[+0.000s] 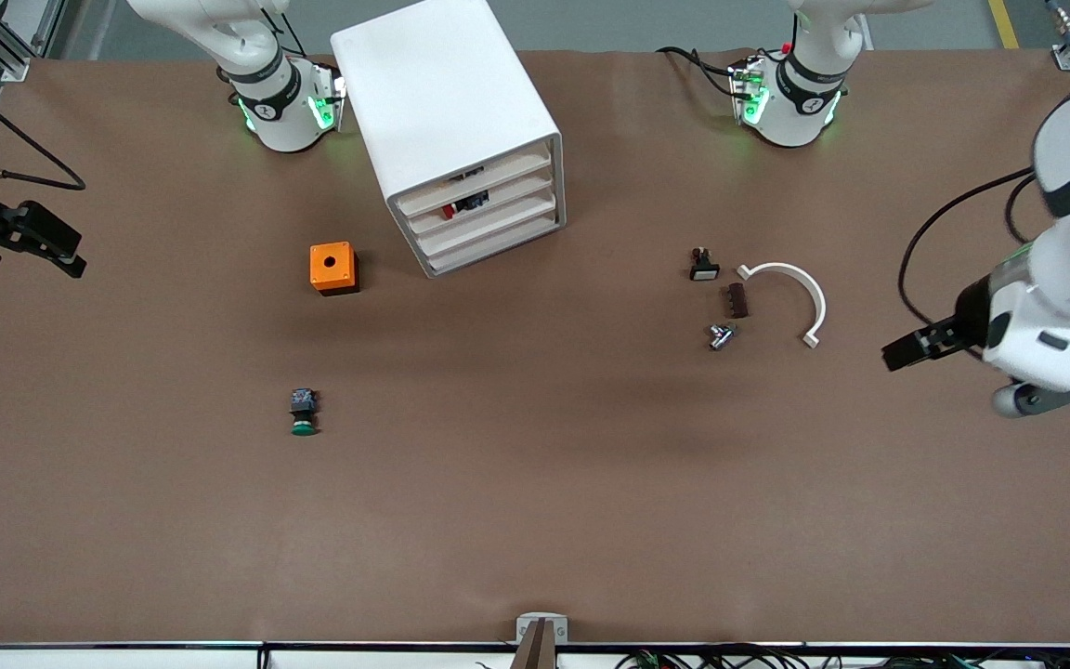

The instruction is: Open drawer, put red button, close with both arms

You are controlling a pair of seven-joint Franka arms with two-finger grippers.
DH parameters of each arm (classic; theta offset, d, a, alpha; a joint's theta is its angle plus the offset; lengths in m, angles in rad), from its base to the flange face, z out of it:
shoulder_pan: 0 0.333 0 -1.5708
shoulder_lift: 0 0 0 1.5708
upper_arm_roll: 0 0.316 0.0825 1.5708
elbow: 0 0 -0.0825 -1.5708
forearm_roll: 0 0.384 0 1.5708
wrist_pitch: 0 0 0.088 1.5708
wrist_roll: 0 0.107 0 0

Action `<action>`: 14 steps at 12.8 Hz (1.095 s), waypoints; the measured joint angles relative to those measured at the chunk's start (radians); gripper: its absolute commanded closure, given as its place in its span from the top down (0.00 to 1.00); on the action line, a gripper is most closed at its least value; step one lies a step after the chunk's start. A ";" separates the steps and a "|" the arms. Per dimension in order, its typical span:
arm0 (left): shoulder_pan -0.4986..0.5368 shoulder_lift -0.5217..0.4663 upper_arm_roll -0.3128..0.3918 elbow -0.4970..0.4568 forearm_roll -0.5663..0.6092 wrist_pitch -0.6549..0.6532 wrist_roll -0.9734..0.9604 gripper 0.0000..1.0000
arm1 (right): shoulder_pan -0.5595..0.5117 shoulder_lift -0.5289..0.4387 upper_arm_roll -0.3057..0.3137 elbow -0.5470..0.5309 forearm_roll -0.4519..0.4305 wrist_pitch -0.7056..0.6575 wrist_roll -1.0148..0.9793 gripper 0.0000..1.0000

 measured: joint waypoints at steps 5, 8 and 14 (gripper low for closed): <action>0.025 -0.169 0.036 -0.086 -0.033 -0.082 0.173 1.00 | -0.015 0.002 -0.001 0.000 0.000 -0.001 -0.003 1.00; 0.026 -0.295 0.069 -0.215 -0.069 -0.082 0.201 1.00 | -0.015 0.009 -0.001 0.001 0.000 -0.001 -0.003 1.00; 0.029 -0.362 0.071 -0.281 -0.070 -0.087 0.205 1.00 | -0.016 0.026 -0.001 0.001 0.000 -0.001 -0.003 1.00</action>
